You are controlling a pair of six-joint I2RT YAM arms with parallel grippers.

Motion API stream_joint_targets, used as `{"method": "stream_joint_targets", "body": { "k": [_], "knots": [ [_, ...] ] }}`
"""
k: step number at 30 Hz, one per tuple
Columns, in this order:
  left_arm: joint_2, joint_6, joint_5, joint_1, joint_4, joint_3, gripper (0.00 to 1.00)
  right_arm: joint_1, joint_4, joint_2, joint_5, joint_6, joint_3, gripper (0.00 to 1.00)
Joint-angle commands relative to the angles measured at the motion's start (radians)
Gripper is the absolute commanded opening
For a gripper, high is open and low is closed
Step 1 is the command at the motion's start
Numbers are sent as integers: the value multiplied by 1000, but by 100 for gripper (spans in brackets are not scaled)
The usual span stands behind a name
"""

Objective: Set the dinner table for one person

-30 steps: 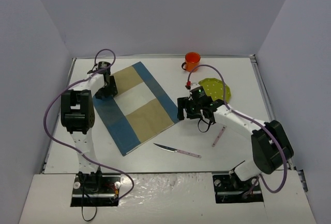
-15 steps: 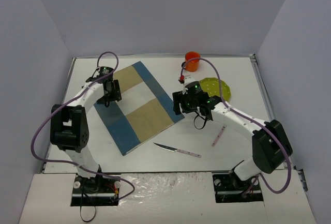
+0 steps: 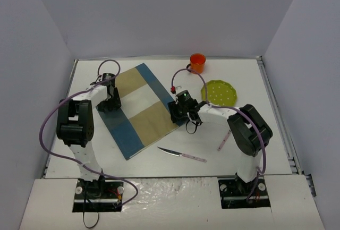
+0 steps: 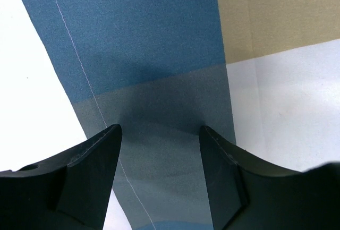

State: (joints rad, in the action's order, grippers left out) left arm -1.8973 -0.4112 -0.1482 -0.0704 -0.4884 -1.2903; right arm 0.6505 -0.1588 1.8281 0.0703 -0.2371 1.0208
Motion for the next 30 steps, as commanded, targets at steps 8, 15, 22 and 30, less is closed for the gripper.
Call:
{"method": "stream_joint_targets", "body": {
  "k": [8,15,22,30],
  "knots": [
    [67,-137,-12,3,-23,145,54,-83,-48,44,-64,27,50,47],
    [97,-173,15,2,-32,135,54,-92,-32,35,-64,33,74,46],
    [189,-193,53,1,-98,68,64,-98,27,-117,-98,28,119,54],
    [350,-175,104,-10,-154,-68,84,-208,137,-433,-239,-54,114,84]
  ]
}}
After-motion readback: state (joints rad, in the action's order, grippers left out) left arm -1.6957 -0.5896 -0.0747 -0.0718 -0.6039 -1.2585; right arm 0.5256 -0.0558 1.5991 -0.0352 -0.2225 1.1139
